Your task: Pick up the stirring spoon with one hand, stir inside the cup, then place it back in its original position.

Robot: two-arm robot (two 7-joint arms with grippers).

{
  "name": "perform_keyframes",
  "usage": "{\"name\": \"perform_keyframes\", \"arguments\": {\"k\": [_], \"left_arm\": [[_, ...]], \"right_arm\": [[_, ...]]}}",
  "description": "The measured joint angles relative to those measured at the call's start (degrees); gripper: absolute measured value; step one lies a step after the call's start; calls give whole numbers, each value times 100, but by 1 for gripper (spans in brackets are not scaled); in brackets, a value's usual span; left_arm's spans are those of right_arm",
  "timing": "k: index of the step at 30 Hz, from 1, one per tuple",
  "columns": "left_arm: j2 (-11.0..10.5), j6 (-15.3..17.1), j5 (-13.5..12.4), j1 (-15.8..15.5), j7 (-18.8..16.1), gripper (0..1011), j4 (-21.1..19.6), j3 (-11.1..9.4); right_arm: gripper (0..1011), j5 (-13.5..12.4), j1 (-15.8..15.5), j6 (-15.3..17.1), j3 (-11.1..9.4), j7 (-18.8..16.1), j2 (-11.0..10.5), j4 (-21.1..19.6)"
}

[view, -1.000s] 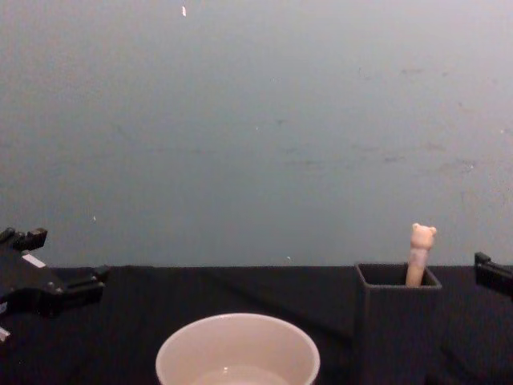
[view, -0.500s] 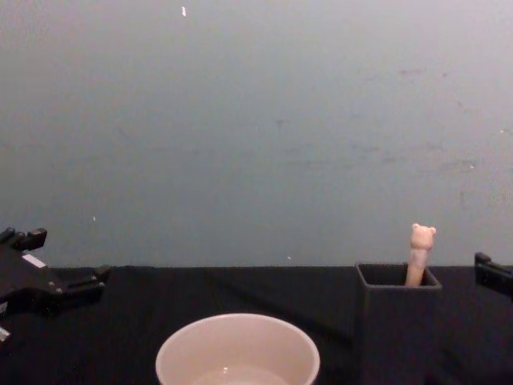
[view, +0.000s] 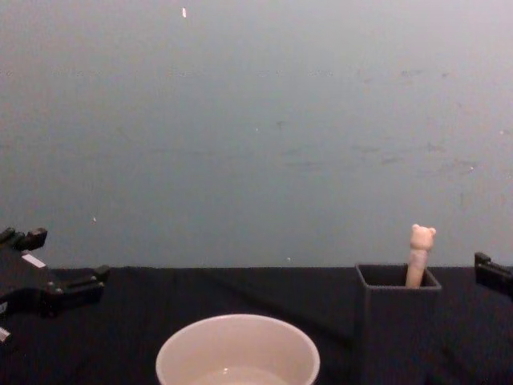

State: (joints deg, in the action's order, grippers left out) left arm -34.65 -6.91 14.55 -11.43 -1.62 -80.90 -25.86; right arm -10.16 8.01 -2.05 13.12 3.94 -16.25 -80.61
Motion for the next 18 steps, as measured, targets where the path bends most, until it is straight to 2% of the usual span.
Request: {"name": "perform_keyframes", "arguments": {"k": [18], "left_arm": [[0,0,0,0,0,1001,0,0]], "right_arm": [[1002,0,0,0,0,0,0,0]]}}
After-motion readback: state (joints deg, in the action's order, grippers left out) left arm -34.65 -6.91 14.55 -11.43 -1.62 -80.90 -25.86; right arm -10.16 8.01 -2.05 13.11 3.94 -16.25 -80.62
